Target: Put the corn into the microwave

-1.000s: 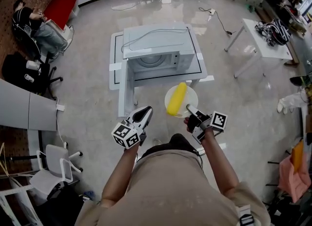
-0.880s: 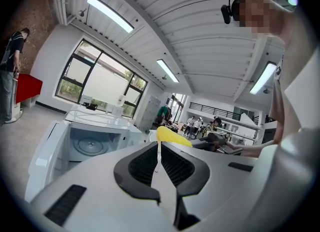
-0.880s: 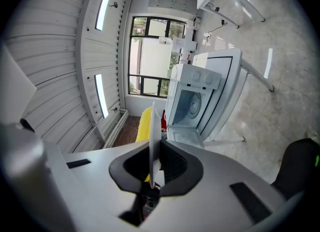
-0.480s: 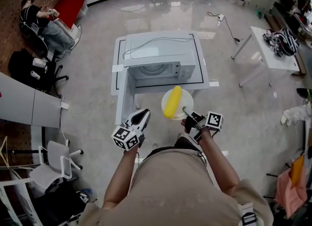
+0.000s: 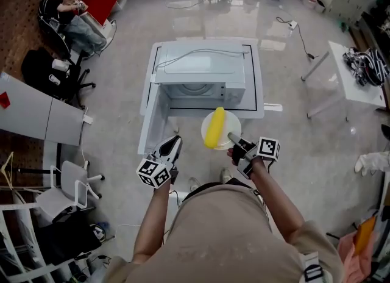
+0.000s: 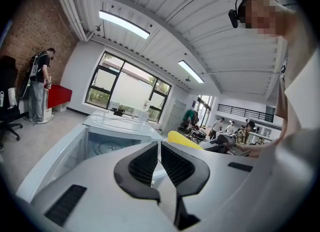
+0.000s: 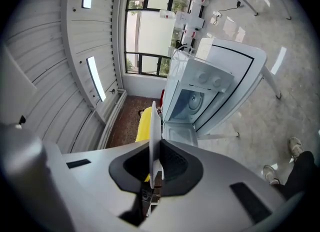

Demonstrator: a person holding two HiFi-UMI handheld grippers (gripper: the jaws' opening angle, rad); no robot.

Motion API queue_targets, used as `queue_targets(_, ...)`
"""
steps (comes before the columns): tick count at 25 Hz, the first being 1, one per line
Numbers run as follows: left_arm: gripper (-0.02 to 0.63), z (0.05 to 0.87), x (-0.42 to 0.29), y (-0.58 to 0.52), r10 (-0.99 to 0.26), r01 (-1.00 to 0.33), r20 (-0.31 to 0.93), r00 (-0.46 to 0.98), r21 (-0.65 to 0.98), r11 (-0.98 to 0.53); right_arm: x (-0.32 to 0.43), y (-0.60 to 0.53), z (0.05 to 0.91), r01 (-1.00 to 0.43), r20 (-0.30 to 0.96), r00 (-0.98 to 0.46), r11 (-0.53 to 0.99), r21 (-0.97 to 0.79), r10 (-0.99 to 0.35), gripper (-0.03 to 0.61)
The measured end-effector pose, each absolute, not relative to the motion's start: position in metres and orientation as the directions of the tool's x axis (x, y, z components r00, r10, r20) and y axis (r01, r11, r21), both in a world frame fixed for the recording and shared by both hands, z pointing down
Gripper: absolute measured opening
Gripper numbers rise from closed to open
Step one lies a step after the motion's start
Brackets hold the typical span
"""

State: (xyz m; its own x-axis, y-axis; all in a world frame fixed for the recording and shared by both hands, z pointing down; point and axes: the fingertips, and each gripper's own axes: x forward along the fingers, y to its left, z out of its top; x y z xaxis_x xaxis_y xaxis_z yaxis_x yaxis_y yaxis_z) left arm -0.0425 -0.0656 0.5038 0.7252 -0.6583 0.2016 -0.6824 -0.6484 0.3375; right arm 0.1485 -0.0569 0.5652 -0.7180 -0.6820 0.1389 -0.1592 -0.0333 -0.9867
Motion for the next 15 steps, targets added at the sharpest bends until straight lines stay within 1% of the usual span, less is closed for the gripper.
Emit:
queue_targets(3, 0.009, 0.505, -0.051, -0.075, -0.712, -0.727, 0.192, 0.675, 0.339, -0.597, 0.152, -0.065, 0.572, -0.158, 0.148, -0.746, -0.044, -0.986, -0.650, 0.023)
queue_targets(6, 0.009, 0.504, -0.052, -0.081, -0.749, -0.758, 0.185, 0.636, 0.331, -0.562, 0.159, -0.074, 0.573, -0.176, 0.144, -0.774, -0.009, -0.984, -0.617, 0.023)
queue_targets(15, 0.009, 0.501, -0.072, -0.094, -0.781, -0.777, 0.167, 0.602, 0.348, -0.525, 0.141, -0.093, 0.572, -0.178, 0.147, -0.811, 0.000, -0.984, -0.566, 0.023)
